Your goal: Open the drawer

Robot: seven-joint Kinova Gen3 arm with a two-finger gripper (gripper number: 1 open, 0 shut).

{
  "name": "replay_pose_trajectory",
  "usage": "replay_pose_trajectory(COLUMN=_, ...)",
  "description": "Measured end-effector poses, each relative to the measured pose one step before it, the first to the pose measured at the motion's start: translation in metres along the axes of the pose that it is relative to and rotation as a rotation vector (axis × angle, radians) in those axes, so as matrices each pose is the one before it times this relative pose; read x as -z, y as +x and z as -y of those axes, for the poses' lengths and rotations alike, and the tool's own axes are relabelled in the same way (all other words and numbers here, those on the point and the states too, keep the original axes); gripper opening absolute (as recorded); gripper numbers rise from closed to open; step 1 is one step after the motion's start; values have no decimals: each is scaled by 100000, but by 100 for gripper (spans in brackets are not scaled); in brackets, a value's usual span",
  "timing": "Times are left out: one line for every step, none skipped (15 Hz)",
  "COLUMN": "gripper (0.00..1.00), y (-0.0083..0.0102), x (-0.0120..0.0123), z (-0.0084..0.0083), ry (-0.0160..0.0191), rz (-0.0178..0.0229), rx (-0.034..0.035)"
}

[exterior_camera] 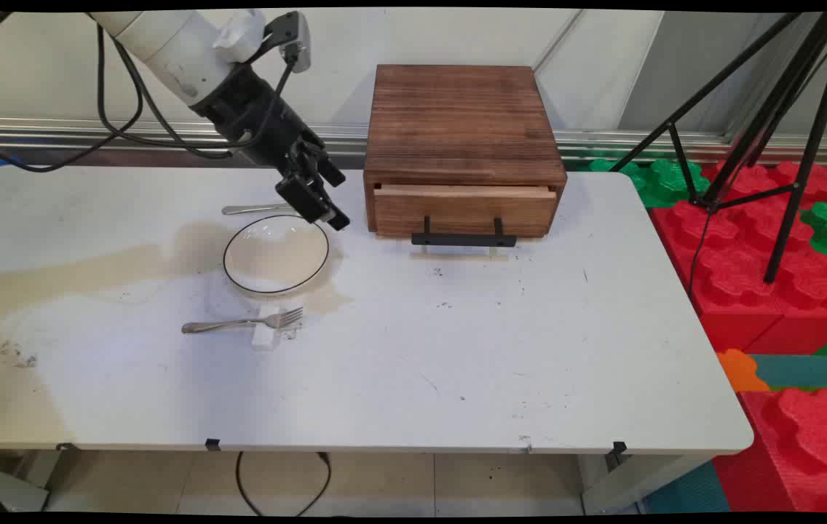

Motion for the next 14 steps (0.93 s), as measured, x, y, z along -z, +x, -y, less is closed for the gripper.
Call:
replay_pose_trajectory(gripper=100, y=344, x=-181, z=-3, ry=78, rz=-58, rx=-179)
replay_pose_trajectory(gripper=100, y=419, x=-208, z=3, ry=340, rz=15, rx=-248)
replay_pose_trajectory(gripper=100, y=485, x=-242, z=-27, ry=406, rz=138, rx=-306)
replay_pose_trajectory(gripper=100, y=577, x=-283, z=-7, ry=611, rz=102, rx=-359)
replay_pose_trajectory(gripper=100, y=561, x=-288, z=-50, ry=424, rz=53, rx=-123)
replay_pose_trajectory(gripper=100, y=666, x=-372, z=-87, ry=328, rz=143, rx=-160)
replay_pose_trajectory(gripper=100, y=646, x=-408, z=-95, ry=584, rz=573, rx=-15)
replay_pose_trajectory(gripper=100, y=547, x=-412, z=-86, ry=599, rz=608, rx=127)
replay_pose_trajectory(gripper=100, y=386, x=-294, z=-68, ry=418, rz=238, rx=258)
replay_pose_trajectory(gripper=100, y=550, x=-446, z=-94, ry=691, rz=328, rx=445)
replay_pose_trajectory(gripper=100, y=373, x=-337, z=-88, ry=434, rz=219, rx=355)
replay_pose_trajectory(gripper=100, y=576, x=-576, z=-114, ry=938, rz=228, rx=500)
replay_pose_trajectory(gripper=100, y=631, x=-670, z=-147, ry=1173, rz=272, rx=514)
replay_pose_trajectory(gripper=100, y=364, x=-404, z=-117, ry=663, rz=304, rx=44)
